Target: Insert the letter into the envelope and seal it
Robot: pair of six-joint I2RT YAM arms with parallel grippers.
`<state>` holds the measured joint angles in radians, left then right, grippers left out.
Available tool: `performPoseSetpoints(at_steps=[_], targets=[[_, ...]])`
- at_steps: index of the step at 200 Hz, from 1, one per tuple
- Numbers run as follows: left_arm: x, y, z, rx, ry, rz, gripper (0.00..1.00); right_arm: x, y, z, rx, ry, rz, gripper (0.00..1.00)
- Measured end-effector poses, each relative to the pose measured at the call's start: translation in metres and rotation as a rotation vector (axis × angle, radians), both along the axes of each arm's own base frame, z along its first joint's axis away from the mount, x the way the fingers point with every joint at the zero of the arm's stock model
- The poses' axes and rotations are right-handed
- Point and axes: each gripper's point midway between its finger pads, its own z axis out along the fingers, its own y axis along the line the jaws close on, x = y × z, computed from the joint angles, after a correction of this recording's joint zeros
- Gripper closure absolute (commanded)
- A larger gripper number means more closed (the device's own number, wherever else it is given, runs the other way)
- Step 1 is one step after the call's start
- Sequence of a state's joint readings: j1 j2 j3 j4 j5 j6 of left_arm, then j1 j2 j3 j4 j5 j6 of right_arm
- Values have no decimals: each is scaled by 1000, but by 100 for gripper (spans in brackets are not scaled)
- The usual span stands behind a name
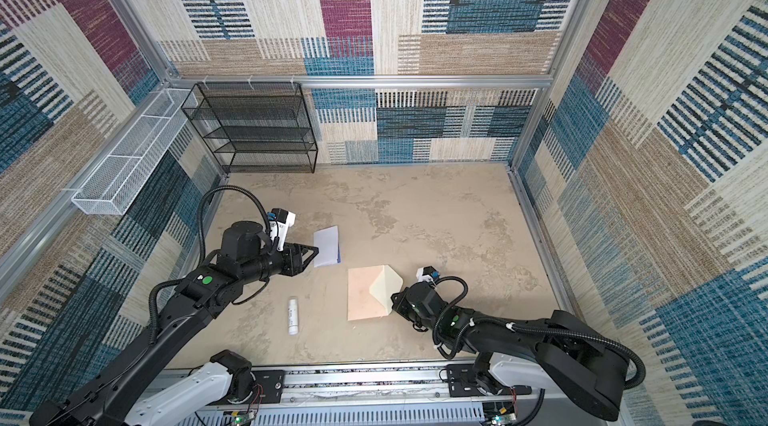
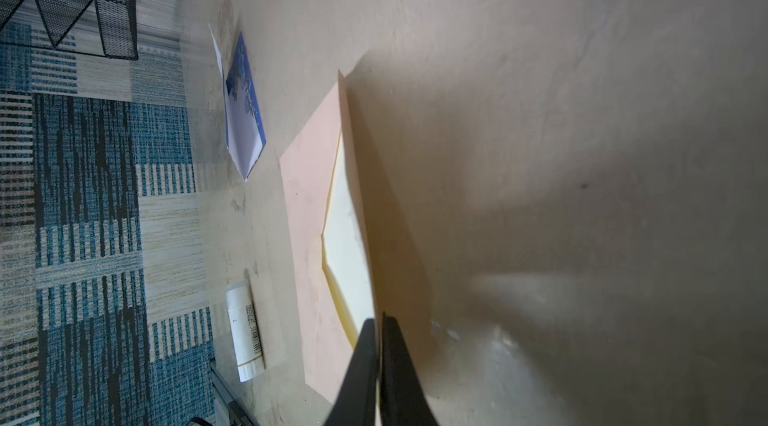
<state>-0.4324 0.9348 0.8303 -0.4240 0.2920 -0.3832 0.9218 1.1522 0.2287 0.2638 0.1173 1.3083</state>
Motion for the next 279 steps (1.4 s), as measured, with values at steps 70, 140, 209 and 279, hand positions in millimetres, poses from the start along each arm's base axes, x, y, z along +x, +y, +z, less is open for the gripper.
performPoseSetpoints(at_steps=[70,140,209,279], targets=[[0,0,-2,2,5,0,54,-10,4,-16,-48,34,7,70],[3,0,4,2,-4,6,53,-10,3,-2,-44,10,-43,28],[-4,22,-23,129,122,85,55,3,-37,68,-56,-152,-188,21],[-52,50,-103,312,531,184,61,23,-5,97,-203,-301,-37,23]])
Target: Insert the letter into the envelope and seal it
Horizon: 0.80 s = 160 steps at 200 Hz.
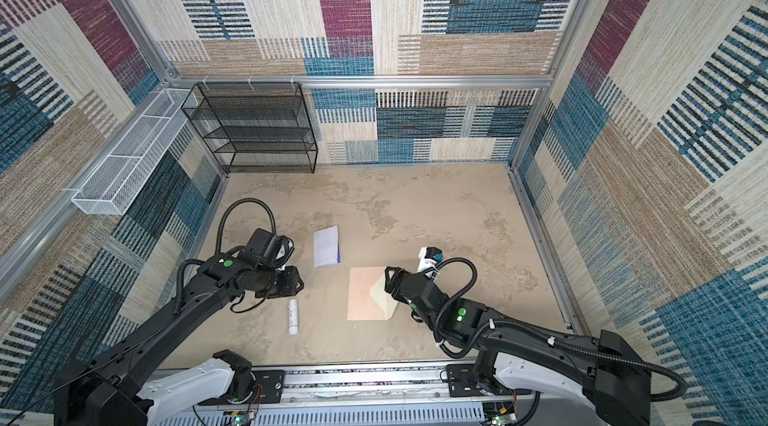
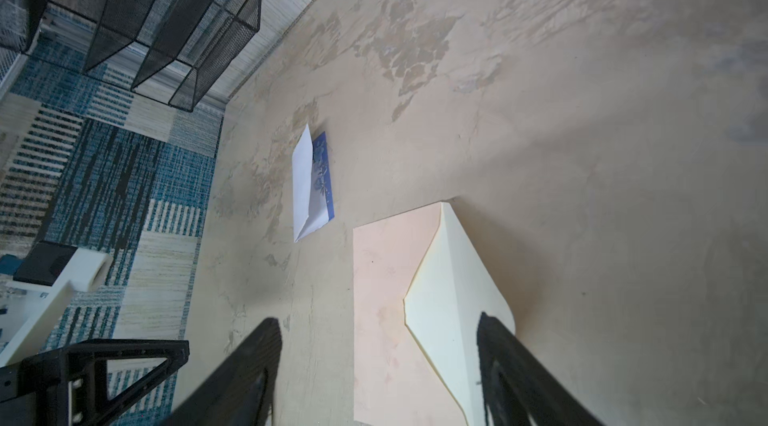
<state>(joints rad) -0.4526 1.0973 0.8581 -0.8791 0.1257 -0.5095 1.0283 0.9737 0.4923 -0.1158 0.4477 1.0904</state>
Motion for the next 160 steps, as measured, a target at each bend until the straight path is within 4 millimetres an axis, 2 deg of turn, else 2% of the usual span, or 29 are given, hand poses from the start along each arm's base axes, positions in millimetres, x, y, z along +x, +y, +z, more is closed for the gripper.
performPoseSetpoints(at_steps=[35,58,94,115,136,160], targets=[[-21,5,-10,67,80,43,56,3,22,-8,-50,-7,89,24],[-30,12,-19,138,126,63,47,3,35,-9,-46,-31,150,31],[-32,22,-36,232,195,103,42,-4,67,-1,-24,-107,329,34],[-34,23,-47,254,231,104,41,-17,80,1,-25,-192,464,37],[-38,23,-61,268,265,103,41,-40,85,-10,-66,-287,604,39],[-39,19,-67,253,288,98,41,-65,94,-19,-130,-402,756,40]])
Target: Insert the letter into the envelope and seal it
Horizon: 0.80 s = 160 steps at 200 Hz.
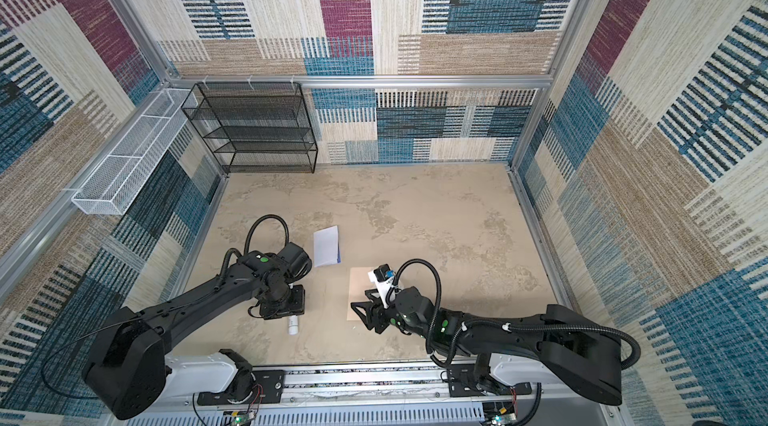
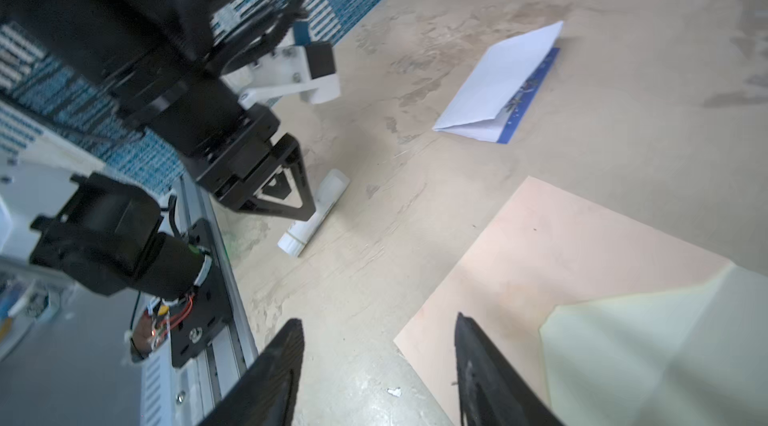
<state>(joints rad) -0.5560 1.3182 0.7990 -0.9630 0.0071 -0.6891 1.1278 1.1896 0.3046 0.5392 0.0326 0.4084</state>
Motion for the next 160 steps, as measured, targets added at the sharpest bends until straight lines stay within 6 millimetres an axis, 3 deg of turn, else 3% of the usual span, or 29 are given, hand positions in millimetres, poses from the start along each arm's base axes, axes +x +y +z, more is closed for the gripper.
performPoseSetpoints(at_steps=[33,160], targets=[[0,0,-5,1,4,5,41,-23,14,-2,-31,-153,142,41],[-3,7,-21,30,41,25,67,-25,26,12,-23,-256,180,41]])
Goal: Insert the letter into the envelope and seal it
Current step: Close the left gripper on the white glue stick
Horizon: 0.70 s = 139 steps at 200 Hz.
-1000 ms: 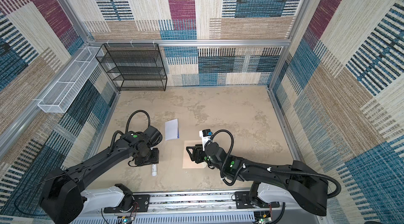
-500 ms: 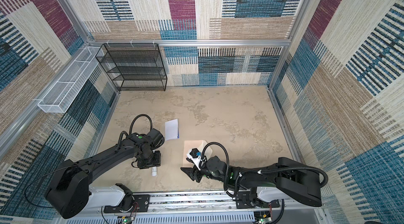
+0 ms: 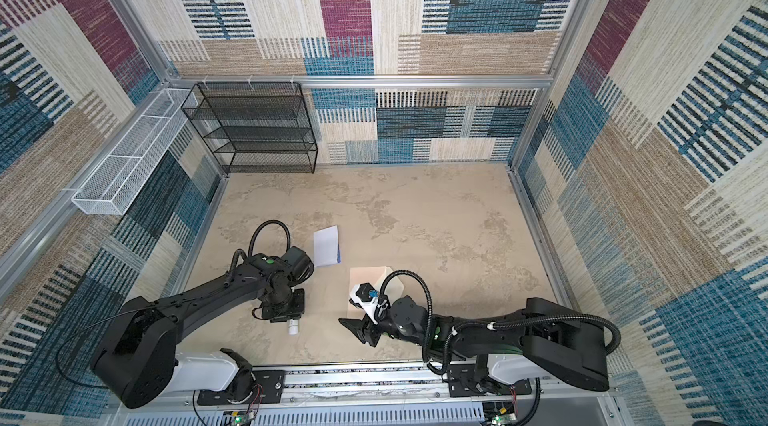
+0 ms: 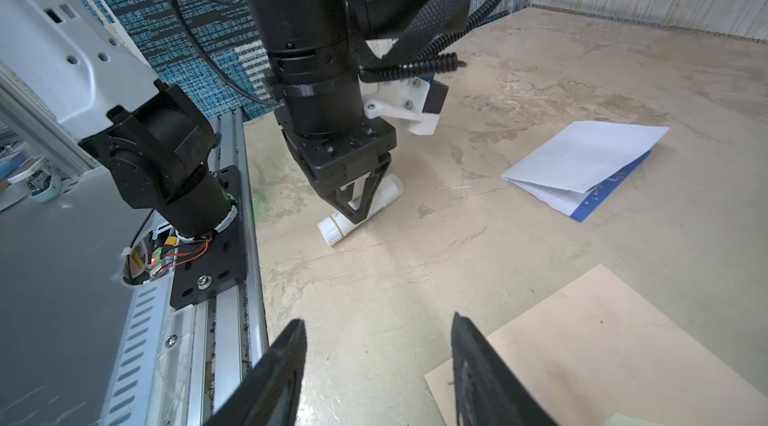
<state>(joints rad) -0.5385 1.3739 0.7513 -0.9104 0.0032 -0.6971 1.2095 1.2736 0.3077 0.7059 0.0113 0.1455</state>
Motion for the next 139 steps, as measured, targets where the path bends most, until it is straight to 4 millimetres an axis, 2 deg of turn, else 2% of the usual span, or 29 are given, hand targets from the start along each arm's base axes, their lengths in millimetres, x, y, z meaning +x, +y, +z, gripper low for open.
performPoseSetpoints(at_steps=[81,139], targets=[[3,2,-5,4,12,1,75,-1,0,-2,-13,1,3,42],[-1,3,-17,11,42,-5,63,-2,4,-4,-22,4,9,42]])
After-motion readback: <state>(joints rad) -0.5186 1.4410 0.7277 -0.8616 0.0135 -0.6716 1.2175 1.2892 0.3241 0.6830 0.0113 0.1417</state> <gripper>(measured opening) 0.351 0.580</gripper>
